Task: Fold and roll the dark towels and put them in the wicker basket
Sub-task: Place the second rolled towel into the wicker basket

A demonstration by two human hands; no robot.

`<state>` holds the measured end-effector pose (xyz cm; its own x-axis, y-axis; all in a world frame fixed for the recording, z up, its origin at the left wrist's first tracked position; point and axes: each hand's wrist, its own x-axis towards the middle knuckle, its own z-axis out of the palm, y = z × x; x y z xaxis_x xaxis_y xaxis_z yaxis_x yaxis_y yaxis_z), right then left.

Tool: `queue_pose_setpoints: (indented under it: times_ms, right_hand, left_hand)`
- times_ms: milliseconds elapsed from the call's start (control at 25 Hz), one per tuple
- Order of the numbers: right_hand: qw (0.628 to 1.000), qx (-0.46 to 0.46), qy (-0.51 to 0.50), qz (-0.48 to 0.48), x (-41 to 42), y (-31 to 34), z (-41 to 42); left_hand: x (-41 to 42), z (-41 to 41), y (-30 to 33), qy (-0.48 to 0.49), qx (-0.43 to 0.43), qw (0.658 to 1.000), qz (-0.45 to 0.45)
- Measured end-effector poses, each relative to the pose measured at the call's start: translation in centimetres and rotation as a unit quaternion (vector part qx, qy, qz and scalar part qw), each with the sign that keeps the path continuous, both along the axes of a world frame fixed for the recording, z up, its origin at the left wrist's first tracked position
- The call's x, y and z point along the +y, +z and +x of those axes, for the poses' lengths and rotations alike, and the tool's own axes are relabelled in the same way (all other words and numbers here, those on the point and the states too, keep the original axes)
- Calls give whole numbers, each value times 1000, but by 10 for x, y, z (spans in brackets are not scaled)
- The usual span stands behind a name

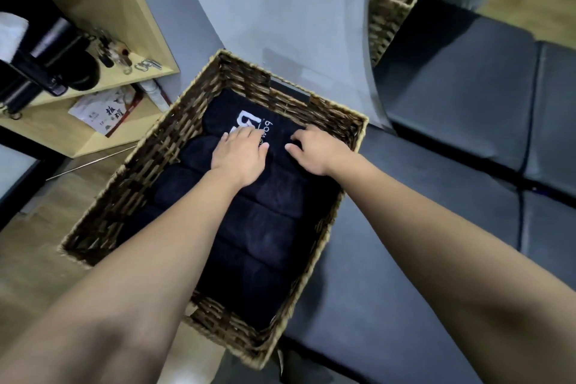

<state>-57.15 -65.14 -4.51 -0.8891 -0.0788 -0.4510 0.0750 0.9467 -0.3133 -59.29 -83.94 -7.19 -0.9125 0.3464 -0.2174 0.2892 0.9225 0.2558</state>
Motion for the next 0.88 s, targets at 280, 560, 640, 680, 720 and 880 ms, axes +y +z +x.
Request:
queue_pose_setpoints:
  times_ms: [280, 560, 640, 680, 720, 880]
  right_hand:
    - [979, 198, 27, 25, 6, 39, 29]
    - [942, 326, -79, -33, 42, 88, 55]
    - [932, 346, -98, -37, 50, 100, 65]
    - [928, 354, -108, -42, 53, 105, 69]
    - [924, 360, -117, -51, 56, 110, 73]
    - [914, 366, -155, -76, 64, 133, 94]
  left_hand:
    - [25, 8, 47, -24, 37, 998, 33]
    - [56, 16, 111, -60, 115, 989, 67]
    - [66, 25, 127, -68, 122, 988, 72]
    - [71, 28, 135, -75, 129, 986, 74]
    - [76, 32, 142, -80, 137, 984, 76]
    - [91, 52, 171, -105, 161, 977, 92]
